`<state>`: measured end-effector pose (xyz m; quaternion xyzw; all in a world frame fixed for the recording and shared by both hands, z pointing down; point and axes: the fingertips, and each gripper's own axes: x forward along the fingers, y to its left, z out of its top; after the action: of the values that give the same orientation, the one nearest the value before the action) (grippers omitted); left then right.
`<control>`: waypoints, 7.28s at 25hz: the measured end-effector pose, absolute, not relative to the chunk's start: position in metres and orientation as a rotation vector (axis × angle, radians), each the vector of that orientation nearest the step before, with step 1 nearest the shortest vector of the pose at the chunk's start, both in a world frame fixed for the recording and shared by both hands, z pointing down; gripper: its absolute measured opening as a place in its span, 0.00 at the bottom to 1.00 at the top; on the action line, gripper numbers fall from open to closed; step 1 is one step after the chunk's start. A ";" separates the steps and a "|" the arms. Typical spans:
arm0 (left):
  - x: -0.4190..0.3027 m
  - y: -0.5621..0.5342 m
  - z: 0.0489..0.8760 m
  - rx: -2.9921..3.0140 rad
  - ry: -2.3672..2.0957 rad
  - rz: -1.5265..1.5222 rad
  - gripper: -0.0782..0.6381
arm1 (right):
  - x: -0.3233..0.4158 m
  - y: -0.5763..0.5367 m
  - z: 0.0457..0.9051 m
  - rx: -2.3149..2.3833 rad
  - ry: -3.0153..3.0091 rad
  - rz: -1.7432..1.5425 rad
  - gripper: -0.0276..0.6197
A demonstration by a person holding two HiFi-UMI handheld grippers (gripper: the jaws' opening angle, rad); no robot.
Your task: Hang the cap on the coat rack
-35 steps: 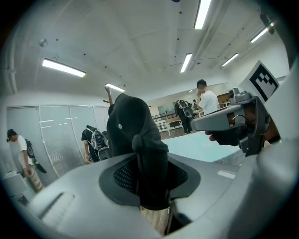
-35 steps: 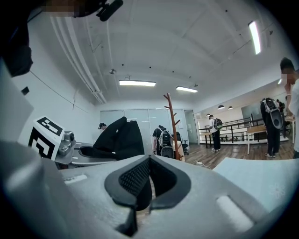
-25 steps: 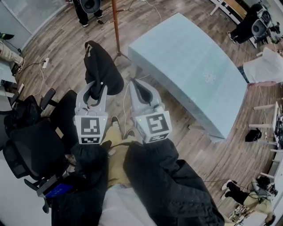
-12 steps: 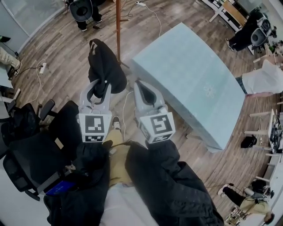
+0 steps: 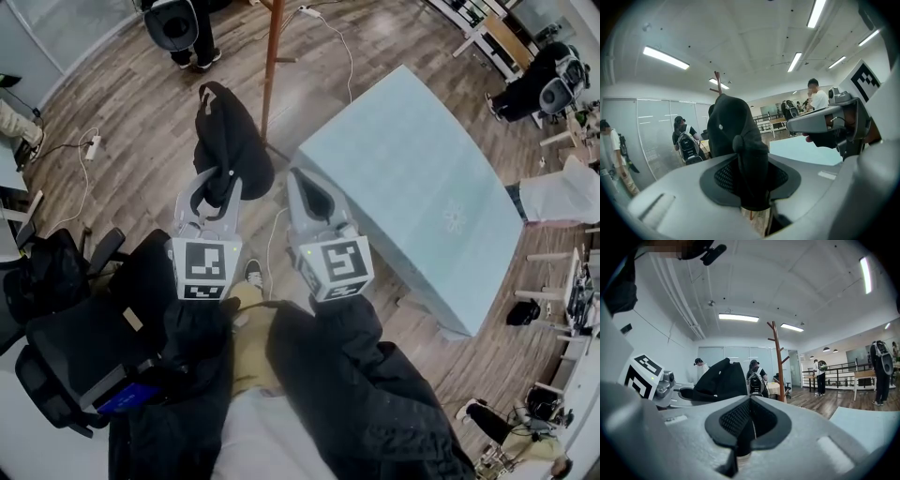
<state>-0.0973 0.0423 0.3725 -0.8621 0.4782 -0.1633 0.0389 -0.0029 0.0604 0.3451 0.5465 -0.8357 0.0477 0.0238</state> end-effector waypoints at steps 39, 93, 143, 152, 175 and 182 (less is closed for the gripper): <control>-0.046 -0.197 0.358 -2.698 1.610 -0.354 0.24 | 0.044 -0.196 0.334 1.598 -2.678 0.073 0.03; -0.036 -0.250 0.716 -2.897 1.078 -1.371 0.24 | 0.040 -0.325 0.523 1.533 -2.378 0.477 0.03; -0.054 -0.319 0.465 -2.863 1.646 -0.430 0.11 | 0.020 -0.303 0.418 1.576 -2.553 0.308 0.03; -0.042 -0.315 0.394 -2.854 1.619 -0.285 0.11 | 0.025 -0.294 0.369 1.657 -2.594 0.192 0.03; -0.004 -0.329 0.341 -2.795 1.545 -0.205 0.11 | 0.054 -0.306 0.329 1.702 -2.637 0.065 0.03; -0.003 -0.332 0.339 -2.778 1.553 -0.215 0.11 | 0.051 -0.311 0.325 1.686 -2.664 0.056 0.03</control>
<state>-0.0035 -0.3325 0.3389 -0.8706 0.4867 -0.0673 -0.0242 0.0510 -0.3107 0.3247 0.5347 -0.8448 0.0176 -0.0056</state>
